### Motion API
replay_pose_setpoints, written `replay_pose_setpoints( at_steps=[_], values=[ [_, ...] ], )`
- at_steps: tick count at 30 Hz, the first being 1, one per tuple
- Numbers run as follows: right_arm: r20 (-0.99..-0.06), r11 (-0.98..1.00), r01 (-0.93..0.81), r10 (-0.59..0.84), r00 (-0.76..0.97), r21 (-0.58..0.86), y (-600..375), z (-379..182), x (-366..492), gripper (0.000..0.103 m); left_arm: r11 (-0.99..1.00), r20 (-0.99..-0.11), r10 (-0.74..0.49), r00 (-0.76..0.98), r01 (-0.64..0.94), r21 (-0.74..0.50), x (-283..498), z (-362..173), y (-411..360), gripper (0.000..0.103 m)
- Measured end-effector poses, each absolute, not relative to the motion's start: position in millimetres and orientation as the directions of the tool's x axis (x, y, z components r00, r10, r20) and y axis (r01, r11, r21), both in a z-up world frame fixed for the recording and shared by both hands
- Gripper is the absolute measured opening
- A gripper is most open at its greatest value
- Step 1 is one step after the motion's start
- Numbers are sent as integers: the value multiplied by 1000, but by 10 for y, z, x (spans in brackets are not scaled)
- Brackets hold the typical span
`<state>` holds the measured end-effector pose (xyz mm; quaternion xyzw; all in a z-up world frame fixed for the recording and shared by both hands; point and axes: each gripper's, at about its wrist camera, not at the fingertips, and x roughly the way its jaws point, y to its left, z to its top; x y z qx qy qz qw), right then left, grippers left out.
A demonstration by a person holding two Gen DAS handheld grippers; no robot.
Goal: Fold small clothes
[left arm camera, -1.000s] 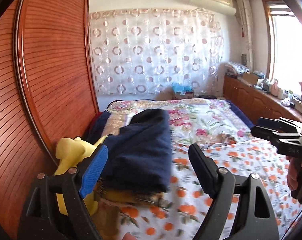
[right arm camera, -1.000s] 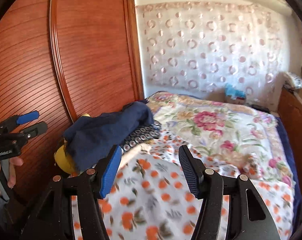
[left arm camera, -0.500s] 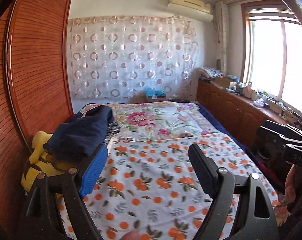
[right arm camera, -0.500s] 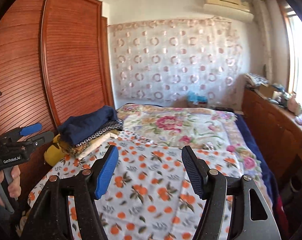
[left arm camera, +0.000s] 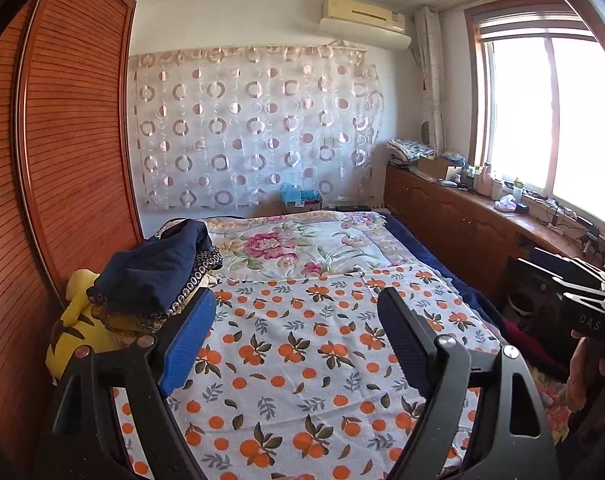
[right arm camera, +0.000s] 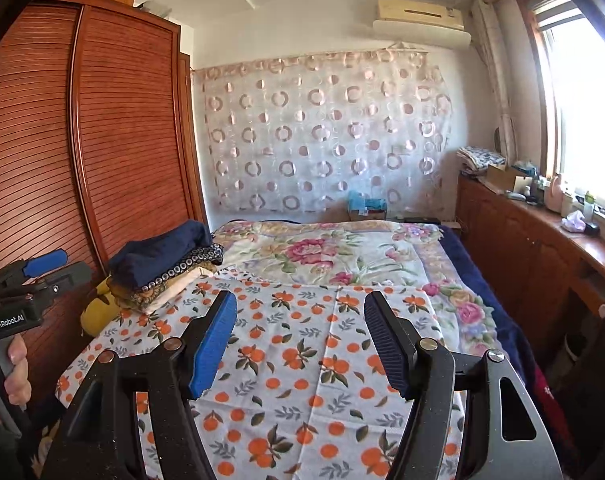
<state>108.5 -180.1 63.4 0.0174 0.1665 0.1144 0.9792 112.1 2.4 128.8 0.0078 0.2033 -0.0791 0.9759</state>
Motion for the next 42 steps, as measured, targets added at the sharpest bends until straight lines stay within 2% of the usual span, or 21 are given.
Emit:
replay_pose_setpoints(
  at_steps=[12,42],
  values=[
    [-282,976,-196,214,935,90,-1845,617,948,68,990,-387,-133,912,143,-2,974,1265,-64,83],
    [-286,978,-197,209,935,69,-1940,520,1002,68,992,-375,-121,919,122,-22,937,1312,-88,83]
  ],
)
